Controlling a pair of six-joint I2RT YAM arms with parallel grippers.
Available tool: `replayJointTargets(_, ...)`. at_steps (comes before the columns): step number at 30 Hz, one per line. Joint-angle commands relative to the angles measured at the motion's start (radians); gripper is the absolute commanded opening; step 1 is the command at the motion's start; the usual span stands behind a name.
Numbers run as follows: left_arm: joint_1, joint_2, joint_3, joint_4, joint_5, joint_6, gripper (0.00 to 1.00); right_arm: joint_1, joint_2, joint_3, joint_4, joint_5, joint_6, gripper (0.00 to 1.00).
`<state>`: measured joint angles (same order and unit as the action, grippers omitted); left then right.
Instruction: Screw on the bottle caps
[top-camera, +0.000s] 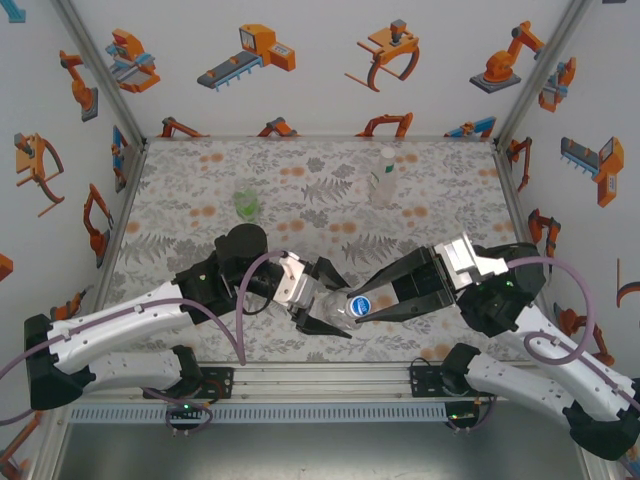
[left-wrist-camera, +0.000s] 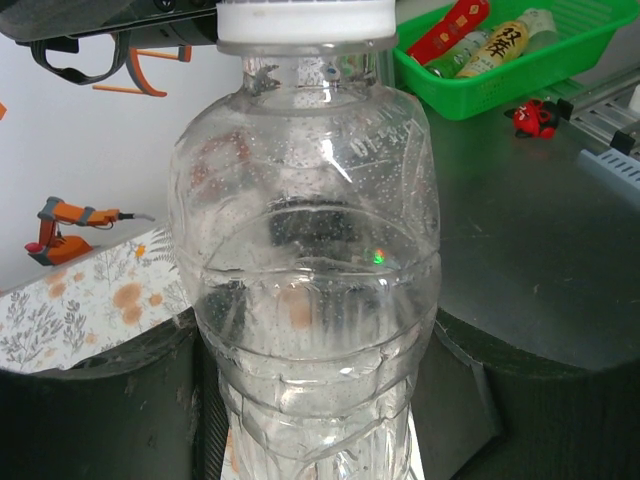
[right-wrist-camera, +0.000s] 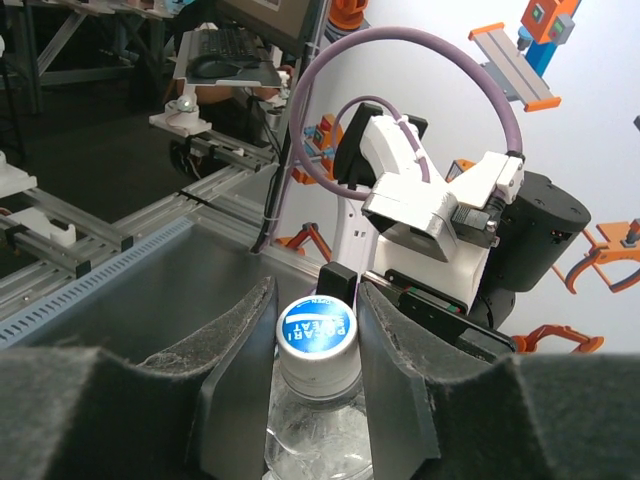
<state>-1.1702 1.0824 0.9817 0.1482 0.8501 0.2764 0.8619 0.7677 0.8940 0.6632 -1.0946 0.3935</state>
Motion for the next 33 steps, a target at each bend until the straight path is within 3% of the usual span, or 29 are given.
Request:
replayJointTargets(1,0.003,0.002,0.04,0.048,0.019,-0.023,0.0,0.013,-0.005,0.028,0.041,-0.046,0.016,0.43)
replayJointTargets(14,0.002,0.008,0.043,0.051,0.023,-0.034,0.0,0.014,0.001,0.024,0.039,-0.045,0.007,0.37)
replayJointTargets(17,0.002,0.008,0.042,0.05,0.022,-0.033,0.0,0.014,-0.003,0.023,0.02,-0.045,-0.008,0.43)
replayJointTargets(24,0.003,0.008,0.044,0.051,0.023,-0.038,0.0,0.013,-0.017,0.031,-0.058,-0.041,-0.068,0.43)
replayJointTargets(30,0.001,0.008,0.043,0.05,0.021,-0.033,0.0,0.014,-0.02,0.035,-0.072,-0.04,-0.085,0.23)
replayJointTargets(33,0.002,0.005,0.04,0.048,0.015,-0.022,0.0,0.014,-0.029,0.04,-0.122,-0.021,-0.133,0.0)
